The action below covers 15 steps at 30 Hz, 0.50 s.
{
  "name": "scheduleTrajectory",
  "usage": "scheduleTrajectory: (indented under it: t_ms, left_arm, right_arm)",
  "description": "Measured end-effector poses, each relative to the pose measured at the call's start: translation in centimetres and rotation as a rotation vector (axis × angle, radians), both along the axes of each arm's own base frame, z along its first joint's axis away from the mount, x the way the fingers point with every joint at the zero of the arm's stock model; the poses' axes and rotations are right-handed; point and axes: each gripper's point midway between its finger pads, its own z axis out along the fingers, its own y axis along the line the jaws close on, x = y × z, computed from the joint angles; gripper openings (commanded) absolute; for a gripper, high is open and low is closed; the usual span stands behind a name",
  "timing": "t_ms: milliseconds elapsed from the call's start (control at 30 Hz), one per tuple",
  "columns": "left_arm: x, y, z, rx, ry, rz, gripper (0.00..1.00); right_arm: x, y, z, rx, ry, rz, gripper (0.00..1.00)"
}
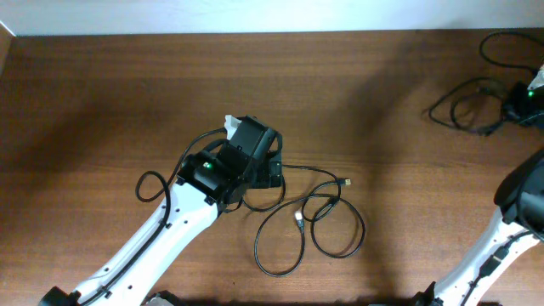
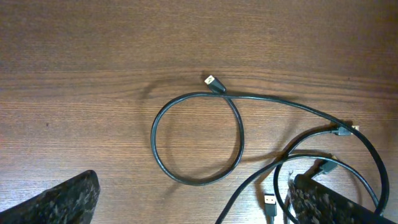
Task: Untangle cables
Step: 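Pull the grasped cable with the right gripper to the top-right corner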
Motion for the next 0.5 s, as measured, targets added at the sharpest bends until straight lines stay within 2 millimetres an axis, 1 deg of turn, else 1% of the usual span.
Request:
scheduleTrajectory:
  t_ms: [33, 100, 133, 167, 200, 233, 267, 300, 333, 367, 400, 433, 467, 500]
  left_arm:
    - [0.0, 0.0, 0.0, 0.000, 0.000, 0.000, 0.99]
    - [0.0, 0.0, 0.0, 0.000, 0.000, 0.000, 0.99]
    - [0.0, 0.0, 0.0, 0.000, 0.000, 0.000, 0.99]
    - [0.0, 0.0, 0.0, 0.000, 0.000, 0.000, 0.99]
    - [0.0, 0.0, 0.0, 0.000, 0.000, 0.000, 0.99]
    - [0.0, 0.0, 0.0, 0.000, 0.000, 0.000, 0.99]
    - [0.0, 0.0, 0.0, 0.000, 0.000, 0.000, 0.99]
    - [0.0, 0.0, 0.0, 0.000, 0.000, 0.000, 0.99]
    - [0.0, 0.0, 0.0, 0.000, -0.001, 0.000, 0.99]
    - [0.0, 0.0, 0.0, 0.000, -0.001, 0.000, 0.99]
    - [0.0, 0.0, 0.0, 0.000, 0.000, 0.000, 0.99]
    - [0.0, 0.0, 0.0, 0.000, -0.001, 0.000, 0.99]
    - [0.0, 0.0, 0.0, 0.000, 0.000, 0.000, 0.99]
    - [0.0, 0.0, 0.0, 0.000, 0.000, 0.000, 0.99]
  right_arm:
    - [0.1, 0.3, -0.5, 0.019, 0.002, 0.003, 0.94]
    - [-0.1, 0.5, -0.6, 0.034, 0.006, 0.005, 0.95]
    - [-0.6, 0.7, -0.7, 0.048, 0.023, 0.003, 0.95]
    - [-1.5, 0.5, -0.8, 0.069, 0.044, -0.011, 0.95]
    - [-2.4, 0.1, -0.7, 0.083, 0.064, -0.028, 0.96]
    - [-3.4, -0.6, -0.1, 0.095, 0.081, -0.051, 0.96]
    - [-4.0, -1.1, 0.9, 0.097, 0.080, -0.067, 0.95]
    - [-4.6, -2.0, 3.8, 0.081, 0.050, -0.088, 0.96]
    - [-5.0, -1.9, 6.5, 0.083, 0.019, -0.094, 0.95]
    - [-5.3, -1.3, 9.1, 0.090, -0.015, -0.089, 0.95]
    - [-6.2, -0.1, 11.2, 0.108, -0.023, -0.084, 0.95]
    - [-7.3, 1.3, 12.0, 0.140, 0.004, -0.078, 0.94]
    - [-8.1, 2.3, 12.0, 0.169, 0.039, -0.068, 0.94]
    - [-8.5, 3.1, 11.9, 0.184, 0.064, -0.048, 0.94]
